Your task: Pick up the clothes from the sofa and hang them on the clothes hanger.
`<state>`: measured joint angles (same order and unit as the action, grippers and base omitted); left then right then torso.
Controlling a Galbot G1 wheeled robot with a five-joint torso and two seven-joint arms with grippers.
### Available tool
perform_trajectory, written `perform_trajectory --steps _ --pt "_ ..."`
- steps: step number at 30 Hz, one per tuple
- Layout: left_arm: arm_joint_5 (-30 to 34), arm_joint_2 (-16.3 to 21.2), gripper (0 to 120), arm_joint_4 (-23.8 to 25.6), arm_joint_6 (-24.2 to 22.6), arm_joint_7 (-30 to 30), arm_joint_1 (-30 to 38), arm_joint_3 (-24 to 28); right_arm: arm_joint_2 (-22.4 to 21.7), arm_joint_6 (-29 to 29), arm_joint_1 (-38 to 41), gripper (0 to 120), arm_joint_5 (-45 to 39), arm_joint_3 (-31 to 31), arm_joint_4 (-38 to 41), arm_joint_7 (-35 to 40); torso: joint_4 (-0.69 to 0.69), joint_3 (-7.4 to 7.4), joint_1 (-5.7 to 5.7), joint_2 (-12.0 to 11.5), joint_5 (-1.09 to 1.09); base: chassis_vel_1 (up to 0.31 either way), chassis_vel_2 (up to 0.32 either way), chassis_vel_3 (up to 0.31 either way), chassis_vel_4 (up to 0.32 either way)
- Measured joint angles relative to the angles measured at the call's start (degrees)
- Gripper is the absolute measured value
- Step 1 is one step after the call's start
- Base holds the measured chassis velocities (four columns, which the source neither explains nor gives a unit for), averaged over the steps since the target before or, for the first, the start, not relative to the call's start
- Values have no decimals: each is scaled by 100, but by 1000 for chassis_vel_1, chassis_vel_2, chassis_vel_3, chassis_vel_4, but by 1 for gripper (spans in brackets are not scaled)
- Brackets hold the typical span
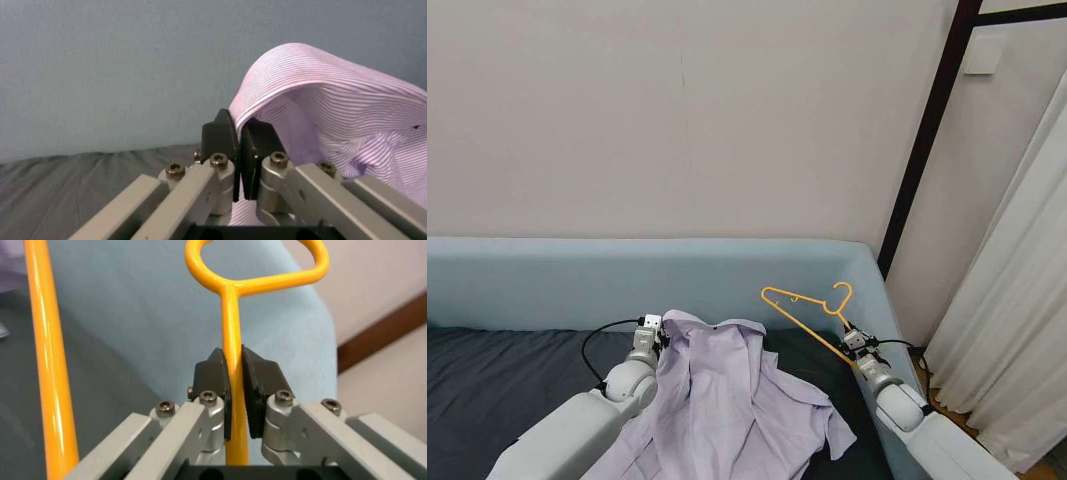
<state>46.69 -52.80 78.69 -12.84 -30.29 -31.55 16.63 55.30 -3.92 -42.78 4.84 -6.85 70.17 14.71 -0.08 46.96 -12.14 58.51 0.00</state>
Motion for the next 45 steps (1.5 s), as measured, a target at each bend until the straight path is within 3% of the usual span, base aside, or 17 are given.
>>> perform_trajectory --steps 1,5,10,16,22,33,45 --pt "0 0 0 0 0 0 0 0 0 0 0 5 0 0 0 0 0 0 0 0 0 0 0 0 0" --pt "218 156 0 365 -249 -184 134 163 -202 -601 -800 5 1452 319 556 111 -2 0 1 0 -1 0 0 0 0" --pt "601 436 0 918 -557 -456 228 308 -220 -770 -1100 5 2177 279 993 232 2 -1 1 0 -2 0 0 0 0" --pt "1182 800 0 1623 -887 -809 240 416 94 -625 -1026 5 2180 -165 1259 366 3 0 1 1 -1 0 0 0 0" --pt "1343 981 0 1943 -979 -985 145 366 487 -309 -724 5 2081 -634 1216 482 2 0 1 1 -3 0 0 0 0" --pt "1579 1005 0 2370 -1056 -1184 1 186 1051 216 -289 5 2322 -830 527 878 0 1 0 1 -2 0 0 0 0" --pt "1827 895 0 2798 -1038 -1383 180 395 1210 703 21 5 2475 -722 167 1166 1 1 0 1 -1 0 0 0 0"
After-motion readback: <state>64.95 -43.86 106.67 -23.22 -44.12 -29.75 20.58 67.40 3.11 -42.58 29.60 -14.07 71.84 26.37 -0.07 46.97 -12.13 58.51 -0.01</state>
